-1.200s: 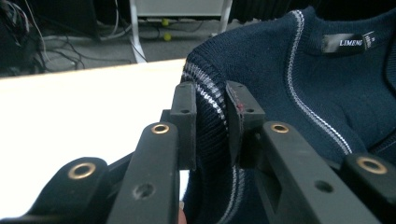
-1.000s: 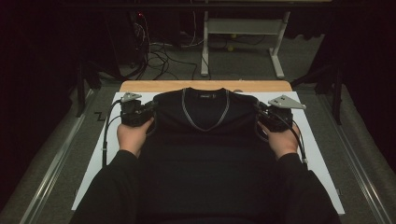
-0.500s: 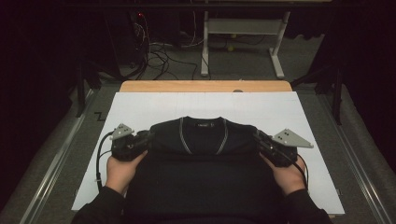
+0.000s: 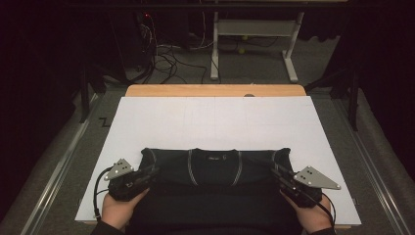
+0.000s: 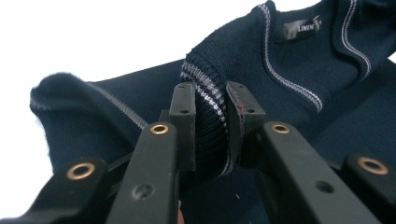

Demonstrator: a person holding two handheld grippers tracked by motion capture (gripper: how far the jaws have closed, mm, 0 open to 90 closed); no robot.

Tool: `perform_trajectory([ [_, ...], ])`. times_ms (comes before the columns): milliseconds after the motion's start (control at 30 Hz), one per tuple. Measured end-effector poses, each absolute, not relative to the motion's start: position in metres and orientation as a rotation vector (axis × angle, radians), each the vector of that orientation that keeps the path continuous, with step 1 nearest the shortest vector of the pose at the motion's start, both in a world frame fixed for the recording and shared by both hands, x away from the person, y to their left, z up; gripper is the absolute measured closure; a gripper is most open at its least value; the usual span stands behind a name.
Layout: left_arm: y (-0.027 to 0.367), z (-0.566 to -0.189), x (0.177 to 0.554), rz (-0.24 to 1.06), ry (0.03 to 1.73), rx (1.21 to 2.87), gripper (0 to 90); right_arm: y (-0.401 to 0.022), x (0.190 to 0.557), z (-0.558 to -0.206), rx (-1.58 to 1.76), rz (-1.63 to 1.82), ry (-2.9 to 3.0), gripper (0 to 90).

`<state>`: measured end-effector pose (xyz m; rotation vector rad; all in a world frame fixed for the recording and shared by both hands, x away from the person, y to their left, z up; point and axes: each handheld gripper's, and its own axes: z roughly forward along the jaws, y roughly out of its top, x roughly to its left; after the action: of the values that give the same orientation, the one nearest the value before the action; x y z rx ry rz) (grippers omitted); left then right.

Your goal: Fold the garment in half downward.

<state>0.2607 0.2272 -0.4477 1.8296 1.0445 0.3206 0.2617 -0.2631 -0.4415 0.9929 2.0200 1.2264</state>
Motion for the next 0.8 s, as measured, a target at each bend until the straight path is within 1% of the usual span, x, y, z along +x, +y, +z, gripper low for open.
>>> perform_trajectory([
  [300,0.231,-0.446,0.24,0.318,1.036,1.833,70.8,-0.263,0.237,-0.438,0.985,1.25,2.037,77.2],
  [433,0.228,-0.45,0.236,0.318,1.031,1.866,70.8,-0.264,0.23,-0.439,0.994,1.231,2.055,77.2],
  [533,0.225,-0.455,0.24,0.32,1.052,1.916,70.8,-0.264,0.232,-0.445,1.021,1.195,2.091,77.2],
  [700,0.224,-0.471,0.254,0.269,1.137,1.976,69.3,-0.263,0.245,-0.458,1.083,1.097,2.172,77.0],
  [800,0.222,-0.477,0.259,0.284,1.149,2.026,67.5,-0.261,0.251,-0.465,1.113,1.043,2.2,76.2],
])
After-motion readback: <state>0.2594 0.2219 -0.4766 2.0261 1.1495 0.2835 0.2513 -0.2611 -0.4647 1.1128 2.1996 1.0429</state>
